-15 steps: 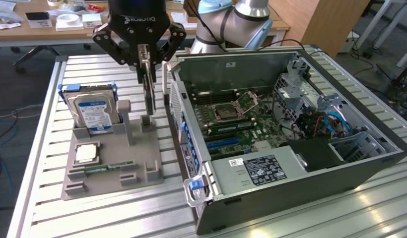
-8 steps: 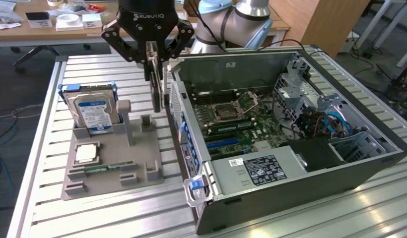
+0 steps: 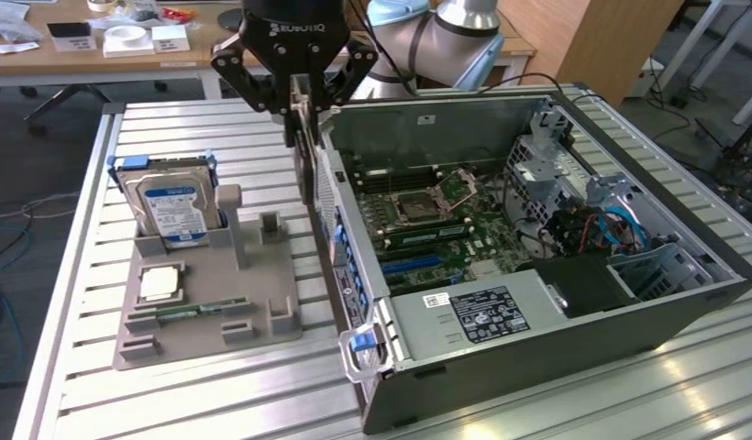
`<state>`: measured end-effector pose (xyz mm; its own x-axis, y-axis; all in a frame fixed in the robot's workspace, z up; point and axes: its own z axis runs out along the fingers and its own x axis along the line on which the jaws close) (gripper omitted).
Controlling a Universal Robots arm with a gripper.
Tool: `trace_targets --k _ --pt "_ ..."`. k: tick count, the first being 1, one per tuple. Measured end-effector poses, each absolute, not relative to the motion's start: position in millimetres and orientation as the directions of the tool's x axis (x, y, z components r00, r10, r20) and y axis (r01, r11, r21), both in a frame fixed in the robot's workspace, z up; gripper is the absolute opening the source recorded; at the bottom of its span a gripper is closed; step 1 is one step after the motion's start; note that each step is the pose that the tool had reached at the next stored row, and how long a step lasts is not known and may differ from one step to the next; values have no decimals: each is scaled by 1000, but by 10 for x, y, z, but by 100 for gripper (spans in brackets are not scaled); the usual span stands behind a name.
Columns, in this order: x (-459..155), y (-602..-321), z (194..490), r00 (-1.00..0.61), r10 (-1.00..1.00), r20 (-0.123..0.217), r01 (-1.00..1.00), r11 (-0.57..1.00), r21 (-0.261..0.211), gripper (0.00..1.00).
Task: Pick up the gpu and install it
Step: 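Pick up the gpu and move the gpu toward the slot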
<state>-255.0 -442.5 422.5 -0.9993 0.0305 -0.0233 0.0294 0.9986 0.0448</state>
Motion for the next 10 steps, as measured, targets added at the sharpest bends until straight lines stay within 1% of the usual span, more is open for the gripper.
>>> trace_targets --k 10 --pt "-2286 -4422 4225 -999 30 -23 29 999 45 27"
